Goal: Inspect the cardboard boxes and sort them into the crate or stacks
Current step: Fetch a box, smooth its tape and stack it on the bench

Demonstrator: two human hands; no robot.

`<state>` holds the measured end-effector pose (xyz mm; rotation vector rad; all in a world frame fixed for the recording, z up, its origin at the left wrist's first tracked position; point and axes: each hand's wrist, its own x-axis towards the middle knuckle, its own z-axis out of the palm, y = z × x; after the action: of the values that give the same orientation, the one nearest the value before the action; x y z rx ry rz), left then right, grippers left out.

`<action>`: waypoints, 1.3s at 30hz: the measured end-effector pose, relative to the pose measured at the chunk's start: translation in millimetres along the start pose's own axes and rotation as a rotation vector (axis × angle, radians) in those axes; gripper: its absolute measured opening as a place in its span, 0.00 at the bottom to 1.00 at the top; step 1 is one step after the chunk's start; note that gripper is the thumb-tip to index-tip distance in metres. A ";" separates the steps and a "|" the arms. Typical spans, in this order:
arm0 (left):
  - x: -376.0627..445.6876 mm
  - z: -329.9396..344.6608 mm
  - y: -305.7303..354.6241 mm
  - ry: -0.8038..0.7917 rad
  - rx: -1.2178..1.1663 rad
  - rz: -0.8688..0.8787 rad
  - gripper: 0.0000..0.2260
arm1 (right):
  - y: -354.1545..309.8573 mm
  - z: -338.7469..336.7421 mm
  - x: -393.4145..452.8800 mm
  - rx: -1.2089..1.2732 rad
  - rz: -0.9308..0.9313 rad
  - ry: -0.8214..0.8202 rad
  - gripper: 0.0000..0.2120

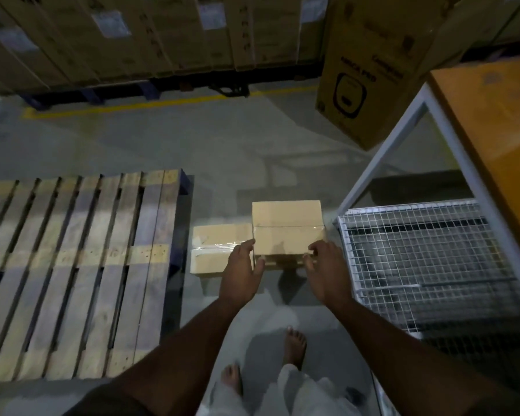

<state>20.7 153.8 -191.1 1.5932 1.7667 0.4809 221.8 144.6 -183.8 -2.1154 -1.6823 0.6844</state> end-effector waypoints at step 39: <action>249.5 149.1 -120.7 0.010 -0.298 -0.409 0.32 | 159.2 184.7 212.0 0.252 0.564 0.043 0.35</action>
<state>40.4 348.0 -438.0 0.9956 1.8650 0.5221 281.9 309.2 -455.3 -2.3951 -0.9053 0.9386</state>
